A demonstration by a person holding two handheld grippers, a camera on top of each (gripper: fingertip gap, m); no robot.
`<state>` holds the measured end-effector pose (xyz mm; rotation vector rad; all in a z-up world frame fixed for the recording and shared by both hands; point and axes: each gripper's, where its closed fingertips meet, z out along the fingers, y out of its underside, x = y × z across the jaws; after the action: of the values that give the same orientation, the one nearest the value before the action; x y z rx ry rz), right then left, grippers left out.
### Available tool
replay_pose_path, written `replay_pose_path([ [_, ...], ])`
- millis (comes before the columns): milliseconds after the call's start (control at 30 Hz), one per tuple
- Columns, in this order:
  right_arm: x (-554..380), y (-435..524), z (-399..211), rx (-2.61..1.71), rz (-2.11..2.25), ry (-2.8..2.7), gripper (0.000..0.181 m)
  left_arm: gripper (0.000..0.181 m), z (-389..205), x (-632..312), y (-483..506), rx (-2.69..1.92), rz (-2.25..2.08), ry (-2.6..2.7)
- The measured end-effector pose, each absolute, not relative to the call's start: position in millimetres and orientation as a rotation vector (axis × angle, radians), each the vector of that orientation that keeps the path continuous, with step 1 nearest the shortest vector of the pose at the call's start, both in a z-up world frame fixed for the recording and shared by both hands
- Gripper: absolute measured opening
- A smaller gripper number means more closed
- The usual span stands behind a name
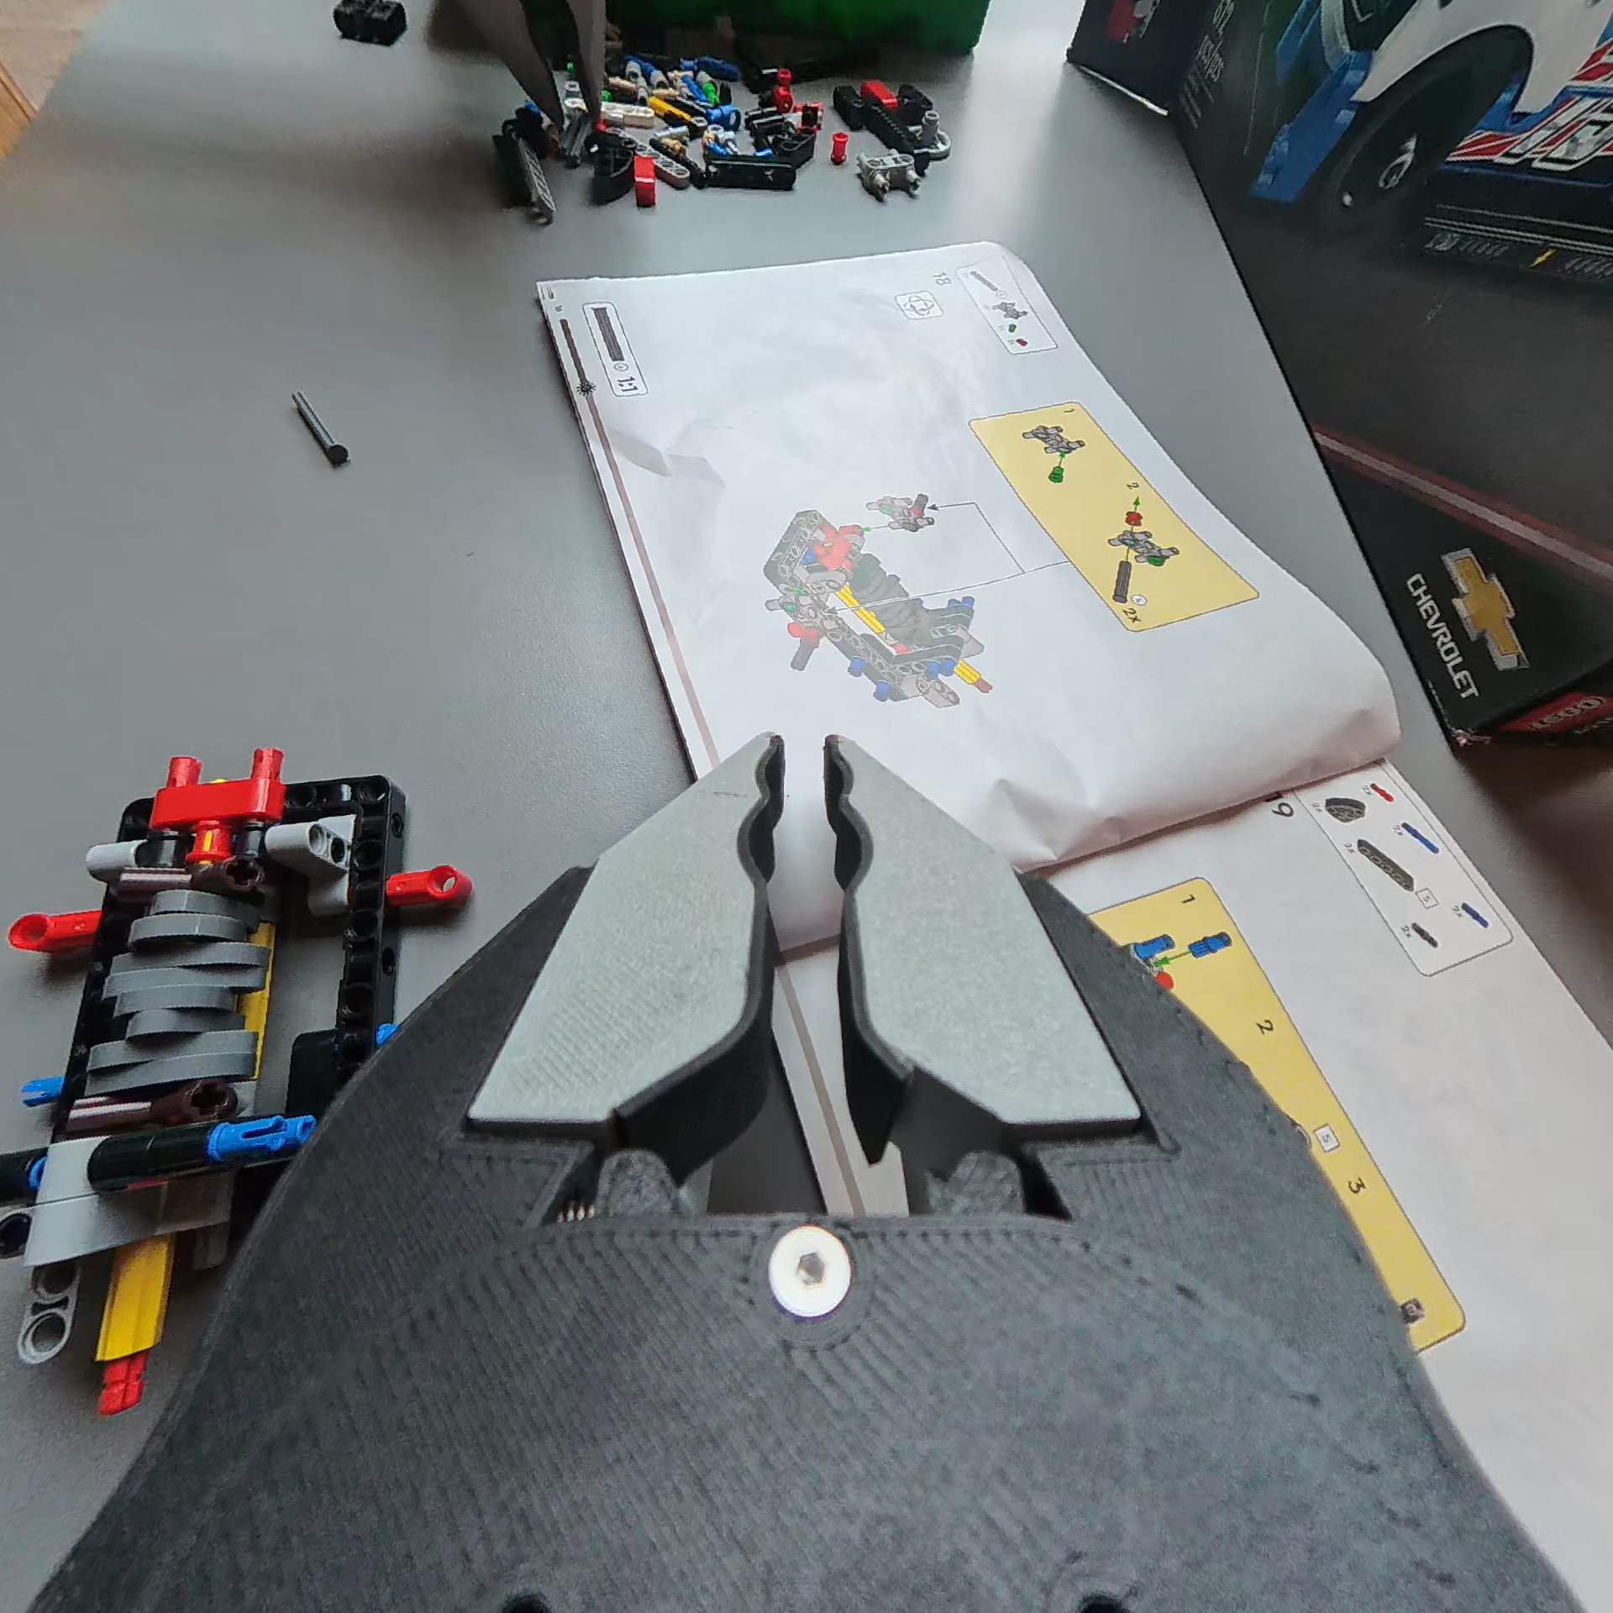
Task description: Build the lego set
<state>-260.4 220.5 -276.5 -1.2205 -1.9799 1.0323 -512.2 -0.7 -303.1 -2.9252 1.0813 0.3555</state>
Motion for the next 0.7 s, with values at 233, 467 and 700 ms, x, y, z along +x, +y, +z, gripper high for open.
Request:
replay_pose_path([
  [233, -260.2, 219.8, -276.9, -1.219, 1.033, -1.985, 0.006, 0.003, -304.3, -508.2, -3.9, -2.962, 0.247, 1.135],
  [467, -260.2, 219.4, -277.6, -1.219, 1.031, -1.991, 0.006, 0.003, -304.3, -504.8, -5.5, -2.986, 0.185, 1.084],
  [700, -260.0, 218.9, -277.7, -1.218, 1.033, -1.994, 0.005, 0.003, -284.9, -516.2, -1.9, -2.901, 0.256, 0.861],
])
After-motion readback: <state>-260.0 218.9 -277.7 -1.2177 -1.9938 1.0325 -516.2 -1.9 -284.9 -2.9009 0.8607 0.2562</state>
